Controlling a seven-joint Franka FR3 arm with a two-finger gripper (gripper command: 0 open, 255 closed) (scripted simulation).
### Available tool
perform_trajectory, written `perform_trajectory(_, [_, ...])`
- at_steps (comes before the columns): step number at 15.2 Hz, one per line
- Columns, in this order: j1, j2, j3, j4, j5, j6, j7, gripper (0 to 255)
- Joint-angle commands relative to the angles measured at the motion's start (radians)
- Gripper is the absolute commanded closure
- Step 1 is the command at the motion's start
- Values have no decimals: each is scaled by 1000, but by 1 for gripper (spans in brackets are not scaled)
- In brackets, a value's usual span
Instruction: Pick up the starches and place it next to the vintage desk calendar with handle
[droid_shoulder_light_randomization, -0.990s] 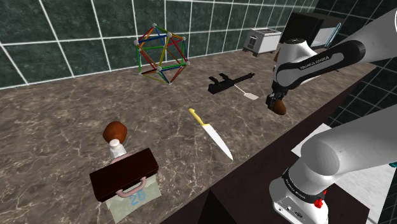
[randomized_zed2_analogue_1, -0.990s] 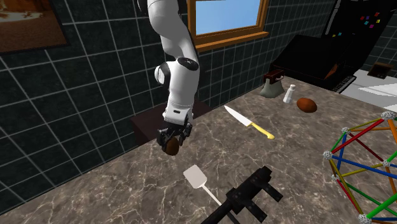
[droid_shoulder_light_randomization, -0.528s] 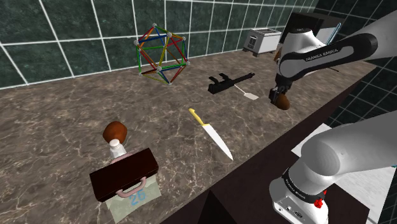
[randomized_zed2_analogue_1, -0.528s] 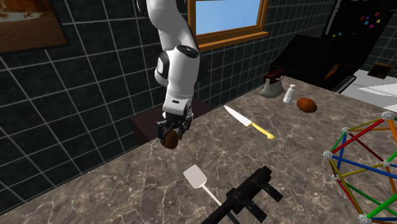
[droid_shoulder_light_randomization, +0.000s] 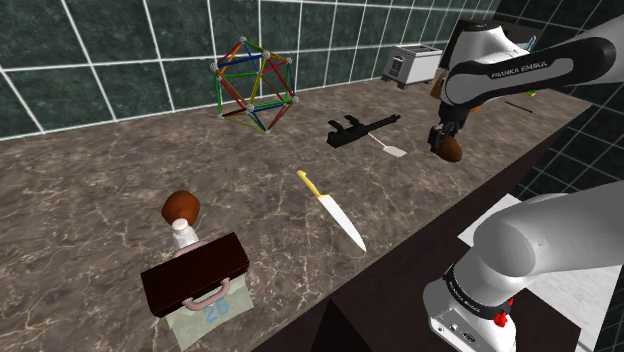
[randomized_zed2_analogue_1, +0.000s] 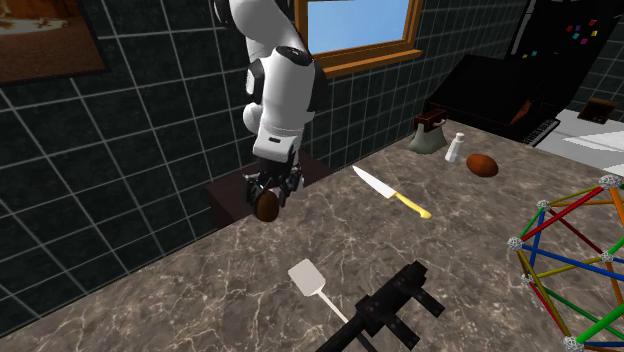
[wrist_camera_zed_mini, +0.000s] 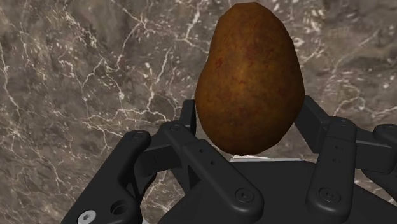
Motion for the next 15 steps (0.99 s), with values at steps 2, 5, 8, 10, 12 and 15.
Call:
perform_trajectory(2, [3,-19,8,27,11,-46,-12,255])
perform_trajectory(5, [6,-36,16,56,22,-90,-24,255])
perform_trajectory(8, [9,-49,24,87,32,-133,-34,255])
perform_trajectory(10, [11,-56,29,108,39,-161,-41,255])
perform_trajectory(12, [13,-62,34,130,45,-188,-48,255])
perform_trajectory(15, [15,-69,42,165,54,-229,-58,255])
